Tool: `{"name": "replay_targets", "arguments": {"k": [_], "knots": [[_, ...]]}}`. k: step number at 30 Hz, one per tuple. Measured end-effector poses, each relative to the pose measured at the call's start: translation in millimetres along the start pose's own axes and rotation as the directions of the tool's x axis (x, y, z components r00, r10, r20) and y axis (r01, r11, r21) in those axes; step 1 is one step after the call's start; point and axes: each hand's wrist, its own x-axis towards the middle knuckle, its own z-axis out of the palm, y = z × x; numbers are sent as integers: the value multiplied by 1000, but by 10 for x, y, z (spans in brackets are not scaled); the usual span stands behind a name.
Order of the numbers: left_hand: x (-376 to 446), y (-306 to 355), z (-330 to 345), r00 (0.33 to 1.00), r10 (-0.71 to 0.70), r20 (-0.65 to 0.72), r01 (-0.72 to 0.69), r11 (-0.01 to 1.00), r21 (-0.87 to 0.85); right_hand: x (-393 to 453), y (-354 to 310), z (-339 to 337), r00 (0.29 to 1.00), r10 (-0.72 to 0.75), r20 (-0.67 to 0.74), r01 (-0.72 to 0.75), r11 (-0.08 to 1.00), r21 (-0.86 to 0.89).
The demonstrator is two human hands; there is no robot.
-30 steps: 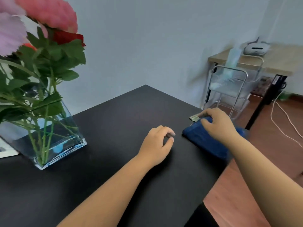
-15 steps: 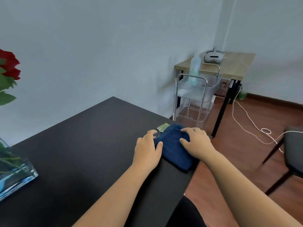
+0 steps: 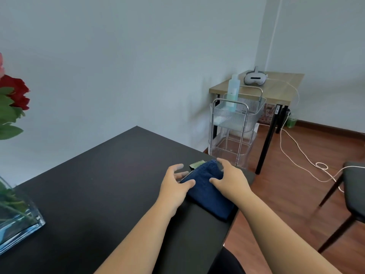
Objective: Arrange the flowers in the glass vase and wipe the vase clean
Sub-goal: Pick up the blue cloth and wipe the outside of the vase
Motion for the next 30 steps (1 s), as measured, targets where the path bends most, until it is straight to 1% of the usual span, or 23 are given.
{"name": "replay_targets", "arguments": {"k": [2, 4, 6, 8, 9, 11, 13, 15, 17, 20, 22, 24, 25, 27, 28, 29, 30], "knots": [[1, -5, -75, 998, -52, 22, 53, 995, -79, -31, -36, 26, 1000, -25, 5, 25, 999, 28], [-38, -31, -149, 998, -61, 6, 61, 993, -100, -89, -100, 77, 996, -89, 1, 89, 992, 89], [-94, -71, -248, 997, -68, -23, 64, 989, -132, -169, -205, 128, 988, -150, 28, 143, 975, 172], [-165, -94, -390, 995, -80, -57, 68, 982, -176, -259, -356, 170, 973, -196, 122, 167, 963, 214], [-206, -95, -472, 994, -81, -75, 66, 980, -188, -302, -436, 193, 959, -215, 183, 176, 962, 208], [-300, -77, -651, 992, -63, -106, 41, 979, -200, -363, -602, 268, 925, -250, 286, 216, 965, 145], [-415, -44, -851, 989, -30, -144, 2, 981, -195, -415, -784, 398, 893, -279, 352, 262, 960, 97], [-544, 3, -1041, 983, 9, -185, -41, 984, -171, -469, -962, 567, 874, -333, 353, 315, 943, 108], [-691, 45, -1227, 971, 58, -230, -88, 989, -122, -529, -1150, 745, 856, -418, 305, 382, 908, 174], [-970, 88, -1549, 935, 157, -318, -172, 985, -20, -664, -1496, 967, 786, -576, 225, 512, 810, 286], [-1194, 120, -1787, 890, 258, -375, -248, 966, 76, -747, -1721, 1078, 739, -646, 193, 563, 749, 350], [-1440, 132, -2040, 813, 388, -435, -323, 921, 218, -805, -1912, 1171, 712, -682, 168, 584, 708, 397], [-1564, 126, -2174, 754, 454, -475, -347, 889, 300, -824, -1993, 1208, 704, -695, 147, 596, 691, 410], [-1813, 81, -2445, 607, 566, -558, -380, 823, 421, -850, -2146, 1268, 669, -739, 74, 655, 634, 412], [-1916, 46, -2582, 534, 604, -592, -397, 797, 455, -865, -2224, 1289, 634, -773, 19, 702, 586, 405], [-1999, 2, -2726, 469, 623, -626, -401, 782, 477, -885, -2304, 1309, 583, -811, -44, 758, 523, 389], [-2051, -50, -2869, 420, 617, -665, -393, 784, 480, -905, -2380, 1334, 518, -848, -110, 817, 453, 358]]}}
